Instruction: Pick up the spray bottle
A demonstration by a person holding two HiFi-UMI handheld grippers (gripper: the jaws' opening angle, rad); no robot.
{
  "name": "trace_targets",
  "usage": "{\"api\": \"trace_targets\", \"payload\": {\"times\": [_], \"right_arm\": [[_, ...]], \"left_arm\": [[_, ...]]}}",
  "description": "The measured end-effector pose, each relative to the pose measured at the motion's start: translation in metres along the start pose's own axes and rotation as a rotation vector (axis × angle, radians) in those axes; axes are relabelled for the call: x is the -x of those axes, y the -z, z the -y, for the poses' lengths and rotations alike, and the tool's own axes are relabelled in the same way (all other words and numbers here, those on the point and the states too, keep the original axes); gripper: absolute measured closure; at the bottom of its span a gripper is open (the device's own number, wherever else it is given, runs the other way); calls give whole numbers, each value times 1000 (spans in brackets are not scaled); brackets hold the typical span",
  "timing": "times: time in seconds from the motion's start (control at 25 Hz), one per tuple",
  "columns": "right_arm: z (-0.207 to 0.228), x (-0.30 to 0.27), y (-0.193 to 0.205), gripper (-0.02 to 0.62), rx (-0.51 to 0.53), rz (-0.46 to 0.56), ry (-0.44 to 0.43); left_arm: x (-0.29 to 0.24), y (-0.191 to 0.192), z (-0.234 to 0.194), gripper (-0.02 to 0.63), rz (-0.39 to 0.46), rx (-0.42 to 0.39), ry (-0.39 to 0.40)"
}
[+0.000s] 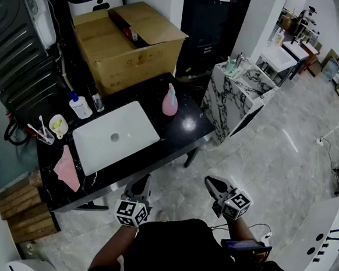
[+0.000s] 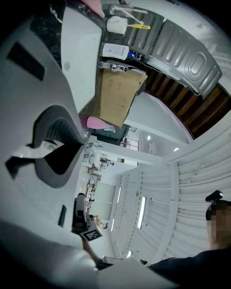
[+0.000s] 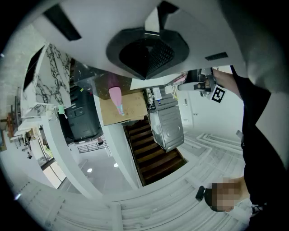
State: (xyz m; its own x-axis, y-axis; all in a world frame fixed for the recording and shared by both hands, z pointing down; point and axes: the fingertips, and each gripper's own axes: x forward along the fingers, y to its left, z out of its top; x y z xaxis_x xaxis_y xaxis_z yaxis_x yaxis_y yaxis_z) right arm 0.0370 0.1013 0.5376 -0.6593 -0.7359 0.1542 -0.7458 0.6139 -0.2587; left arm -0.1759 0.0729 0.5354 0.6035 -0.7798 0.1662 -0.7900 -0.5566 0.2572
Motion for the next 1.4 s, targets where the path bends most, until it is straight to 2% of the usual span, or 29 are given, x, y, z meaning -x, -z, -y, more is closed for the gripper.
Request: {"api": "trace_targets", "payload": {"times": [0.24, 0.68, 1.4], "right_arm": [[-1, 15, -2, 569, 10, 5, -4], [9, 46, -8, 569, -10, 50, 48], [7, 30, -6, 569, -31, 60, 77]], "left_arm": [[3, 0, 19, 598, 9, -1, 6], [6, -7, 39, 598, 19, -30, 21], [5, -8, 30, 598, 2, -36, 46]]}}
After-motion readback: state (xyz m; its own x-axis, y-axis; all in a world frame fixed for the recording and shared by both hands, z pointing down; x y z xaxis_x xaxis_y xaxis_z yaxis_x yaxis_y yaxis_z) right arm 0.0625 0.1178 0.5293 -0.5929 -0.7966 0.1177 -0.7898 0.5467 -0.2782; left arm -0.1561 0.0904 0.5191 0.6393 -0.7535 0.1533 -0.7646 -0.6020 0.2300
